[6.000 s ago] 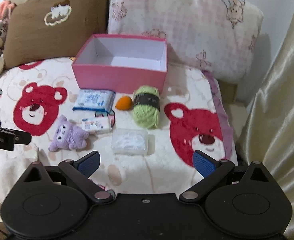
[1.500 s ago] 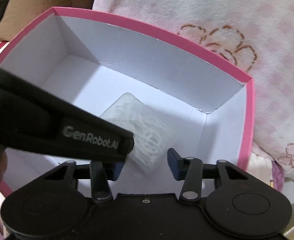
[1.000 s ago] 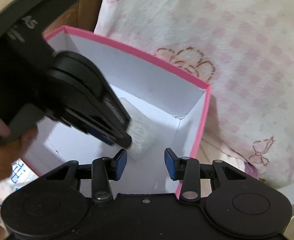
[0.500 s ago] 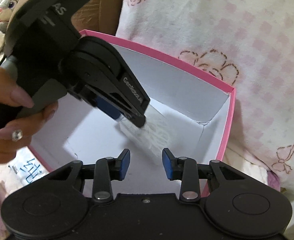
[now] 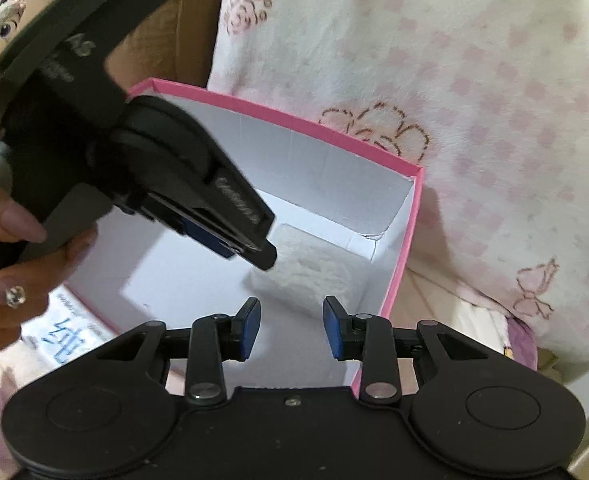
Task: Organize objects
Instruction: 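Open the left gripper to release the clear box and lift away, then move the left gripper to the purple plush toy and grasp it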
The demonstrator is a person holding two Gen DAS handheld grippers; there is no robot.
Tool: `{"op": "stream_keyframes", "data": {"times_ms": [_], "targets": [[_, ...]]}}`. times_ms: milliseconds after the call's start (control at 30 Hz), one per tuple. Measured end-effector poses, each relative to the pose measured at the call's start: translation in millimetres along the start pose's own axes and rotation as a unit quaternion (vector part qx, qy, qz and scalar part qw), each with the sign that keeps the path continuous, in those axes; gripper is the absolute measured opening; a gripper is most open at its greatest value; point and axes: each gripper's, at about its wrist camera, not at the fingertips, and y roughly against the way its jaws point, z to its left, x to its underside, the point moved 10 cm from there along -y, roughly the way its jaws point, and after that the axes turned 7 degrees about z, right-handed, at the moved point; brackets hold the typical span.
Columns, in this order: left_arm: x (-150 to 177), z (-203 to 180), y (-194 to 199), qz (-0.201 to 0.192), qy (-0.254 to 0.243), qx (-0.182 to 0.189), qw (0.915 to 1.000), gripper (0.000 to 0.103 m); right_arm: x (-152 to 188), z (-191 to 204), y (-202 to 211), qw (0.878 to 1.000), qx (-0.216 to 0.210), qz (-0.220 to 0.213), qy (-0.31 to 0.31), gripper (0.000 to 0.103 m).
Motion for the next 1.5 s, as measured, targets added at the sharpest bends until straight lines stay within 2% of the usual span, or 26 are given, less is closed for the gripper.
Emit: {"op": "stream_keyframes", "data": {"times_ms": [100, 167, 233, 300, 367, 433, 533, 800, 867, 1067, 1200, 1333, 1500], "targets": [[17, -8, 26, 0.006, -0.03, -0.005, 0.9995, 0.032, 6, 7, 19, 1.0, -0.009, 0.0, -0.011, 0.041], [28, -8, 40, 0.007, -0.04, -0.001, 0.9992, 0.032, 10, 12, 33, 1.0, -0.017, 0.0, -0.02, 0.042], [38, 6, 74, 0.001, -0.052, -0.003, 0.9986, 0.037, 11, 17, 45, 0.999, -0.022, -0.003, -0.029, 0.045], [48, 7, 94, -0.004, -0.059, -0.011, 0.9982, 0.045, 13, 21, 59, 0.999, -0.022, -0.006, -0.04, 0.053], [55, 7, 110, -0.012, -0.068, -0.015, 0.9975, 0.053, 14, 26, 76, 0.999, -0.015, -0.013, -0.042, 0.068], [67, 5, 128, -0.023, -0.086, -0.022, 0.9958, 0.06, 15, 31, 94, 0.999, -0.01, -0.018, -0.033, 0.07], [89, 7, 171, -0.027, -0.106, -0.035, 0.9934, 0.065, 17, 33, 119, 0.999, -0.006, -0.022, -0.029, 0.08], [134, 11, 232, -0.028, -0.154, -0.076, 0.9847, 0.075, 36, 39, 177, 0.999, -0.023, -0.018, -0.037, 0.083], [148, 15, 245, -0.021, -0.159, -0.082, 0.9836, 0.077, 44, 45, 187, 0.999, -0.026, -0.016, -0.034, 0.087], [190, 27, 263, 0.008, -0.177, -0.095, 0.9795, 0.079, 73, 75, 207, 0.999, -0.042, 0.002, -0.018, 0.09], [217, 37, 268, 0.039, -0.178, -0.087, 0.9794, 0.08, 90, 95, 219, 0.999, -0.048, 0.004, -0.003, 0.091], [237, 47, 273, 0.043, -0.187, -0.089, 0.9774, 0.086, 104, 114, 228, 0.998, -0.068, 0.001, -0.006, 0.092], [259, 61, 267, 0.055, -0.198, -0.091, 0.9743, 0.087, 125, 143, 221, 0.995, -0.102, 0.006, -0.006, 0.092]]}}
